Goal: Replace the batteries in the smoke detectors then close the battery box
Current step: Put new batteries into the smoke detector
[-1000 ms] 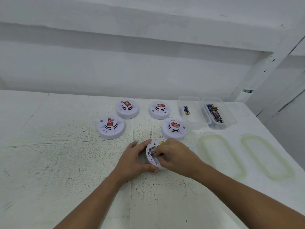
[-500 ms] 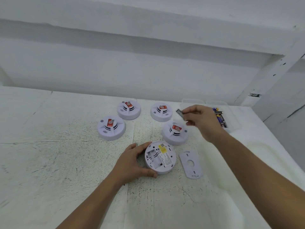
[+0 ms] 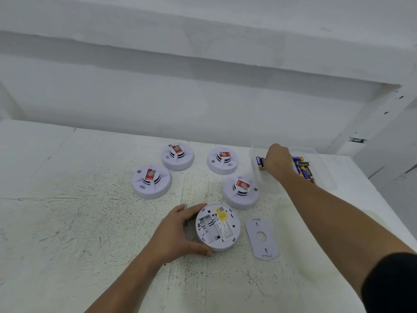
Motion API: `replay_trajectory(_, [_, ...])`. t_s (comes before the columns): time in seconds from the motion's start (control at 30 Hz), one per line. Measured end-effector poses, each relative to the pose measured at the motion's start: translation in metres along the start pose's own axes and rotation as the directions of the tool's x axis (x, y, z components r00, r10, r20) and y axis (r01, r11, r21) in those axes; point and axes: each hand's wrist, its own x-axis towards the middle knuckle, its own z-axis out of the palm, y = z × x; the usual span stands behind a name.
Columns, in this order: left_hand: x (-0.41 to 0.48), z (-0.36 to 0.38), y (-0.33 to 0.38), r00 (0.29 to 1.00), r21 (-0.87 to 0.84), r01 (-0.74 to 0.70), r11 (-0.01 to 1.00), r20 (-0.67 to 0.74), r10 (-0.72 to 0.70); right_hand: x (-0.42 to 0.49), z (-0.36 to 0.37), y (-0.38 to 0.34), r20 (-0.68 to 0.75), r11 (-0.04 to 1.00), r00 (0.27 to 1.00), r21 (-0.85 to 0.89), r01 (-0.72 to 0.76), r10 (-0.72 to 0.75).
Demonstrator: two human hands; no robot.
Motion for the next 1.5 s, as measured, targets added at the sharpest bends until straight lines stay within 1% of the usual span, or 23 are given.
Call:
replay_trajectory(0.13, [-0.001,-0.002,0.004,1.000,-0.006,0.017,1.000,0.003,-0.017,0.007,0.010,0.004,0.009,0.999,1.000,0.037,-0.016,0.016])
replay_trajectory(0.4, [0.000,-0.001,0.002,1.000,0.017,-0.010,1.000,0.005,0.010,0.008,0.015,0.007,0.015,1.000,1.000,0.023,0.014,-0.014])
replay_trajectory(0.47, [0.000,-0.001,0.002,1.000,0.017,-0.014,1.000,0.002,0.014,0.009,0.011,0.006,-0.002,0.999,0.999,0.039,0.033,-0.033])
replay_trajectory(0.53, [0.000,-0.001,0.003,1.000,0.008,-0.005,1.000,0.003,0.005,0.012,0.004,0.006,-0.071,0.991,0.994,0.092,0.092,-0.086])
replay_trajectory(0.63, [0.000,-0.001,0.002,1.000,-0.006,-0.002,1.000,-0.004,0.002,0.019,-0.014,0.013,-0.248,0.966,0.956,0.158,0.203,-0.160])
replay_trajectory(0.7, [-0.001,-0.001,0.003,1.000,-0.008,-0.001,1.000,-0.003,0.001,0.027,-0.026,0.026,-0.338,0.965,0.930,0.164,0.207,-0.143])
replay_trajectory(0.73, [-0.001,-0.001,0.003,1.000,-0.007,-0.002,1.000,-0.001,0.002,0.029,-0.031,0.034,-0.346,0.971,0.931,0.155,0.181,-0.118])
replay_trajectory(0.8, [-0.001,-0.001,0.003,1.000,-0.009,-0.008,1.000,-0.004,0.008,0.033,-0.038,0.052,-0.281,0.989,0.958,0.111,0.096,-0.062])
replay_trajectory(0.9, [-0.002,-0.001,0.003,1.000,-0.030,0.002,1.000,-0.010,-0.002,0.035,-0.038,0.075,-0.085,1.000,0.996,-0.020,-0.020,0.018])
replay_trajectory(1.0, [-0.002,0.000,0.004,1.000,-0.034,0.014,0.999,-0.008,-0.015,0.033,-0.034,0.085,0.045,0.985,0.997,-0.168,-0.051,0.059])
replay_trajectory(1.07, [-0.002,0.000,0.004,1.000,-0.034,0.026,0.999,-0.010,-0.027,0.033,-0.029,0.089,0.066,0.975,0.997,-0.221,-0.031,0.047])
replay_trajectory(1.2, [0.000,0.002,0.004,1.000,-0.035,0.022,0.999,-0.016,-0.023,0.037,-0.021,0.094,0.038,0.964,0.999,-0.264,0.037,-0.028])
replay_trajectory(1.33, [-0.002,0.001,0.005,0.999,-0.046,0.025,0.999,-0.020,-0.026,0.038,-0.017,0.096,0.048,0.952,0.998,-0.304,0.047,-0.034])
replay_trajectory(1.43, [0.000,0.002,0.004,1.000,-0.037,0.017,0.999,-0.022,-0.018,0.040,-0.017,0.098,0.055,0.963,0.998,-0.271,0.002,0.014])
replay_trajectory(1.5, [0.000,0.002,0.002,1.000,-0.039,0.012,0.999,-0.026,-0.013,0.041,-0.021,0.100,0.062,0.982,0.996,-0.182,-0.044,0.056])
